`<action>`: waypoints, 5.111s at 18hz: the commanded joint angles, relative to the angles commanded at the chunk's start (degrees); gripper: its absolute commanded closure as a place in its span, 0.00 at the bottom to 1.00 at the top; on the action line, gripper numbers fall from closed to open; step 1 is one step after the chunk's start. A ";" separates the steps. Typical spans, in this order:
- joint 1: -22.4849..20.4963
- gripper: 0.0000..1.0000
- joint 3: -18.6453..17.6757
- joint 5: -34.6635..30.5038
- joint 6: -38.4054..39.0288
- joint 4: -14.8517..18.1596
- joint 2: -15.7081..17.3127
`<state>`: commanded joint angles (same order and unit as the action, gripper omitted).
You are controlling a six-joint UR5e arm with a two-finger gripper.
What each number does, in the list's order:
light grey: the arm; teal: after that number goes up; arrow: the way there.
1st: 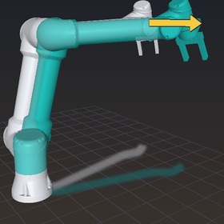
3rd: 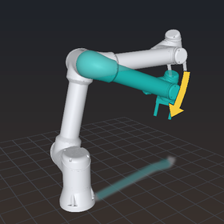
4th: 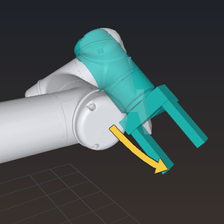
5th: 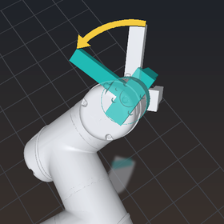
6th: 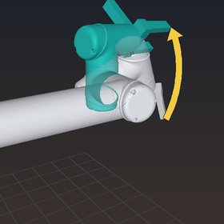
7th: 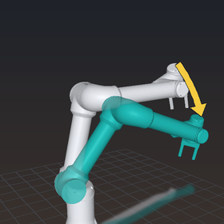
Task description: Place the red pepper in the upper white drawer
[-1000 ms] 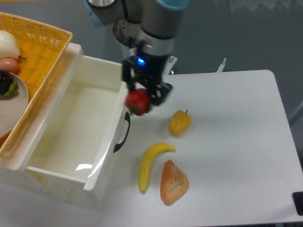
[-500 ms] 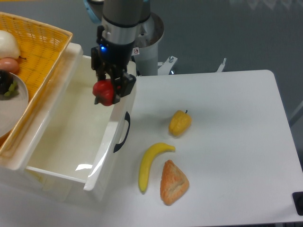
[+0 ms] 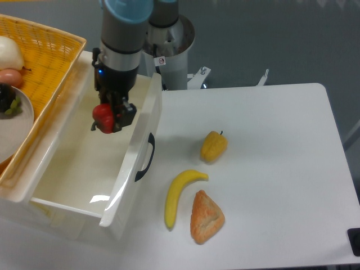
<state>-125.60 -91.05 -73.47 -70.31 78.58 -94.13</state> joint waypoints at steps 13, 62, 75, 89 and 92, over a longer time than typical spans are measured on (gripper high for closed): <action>1.94 0.93 0.00 -1.32 -0.09 -1.58 -5.45; -9.40 0.01 3.78 15.11 19.41 -9.05 -6.24; -20.12 0.00 3.69 10.83 24.34 -9.58 -9.40; -23.99 0.00 3.69 -9.58 8.31 -14.68 -21.27; -25.57 0.00 3.25 -13.26 -5.84 -14.33 -21.45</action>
<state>-151.17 -87.80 -86.73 -76.16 64.25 -115.58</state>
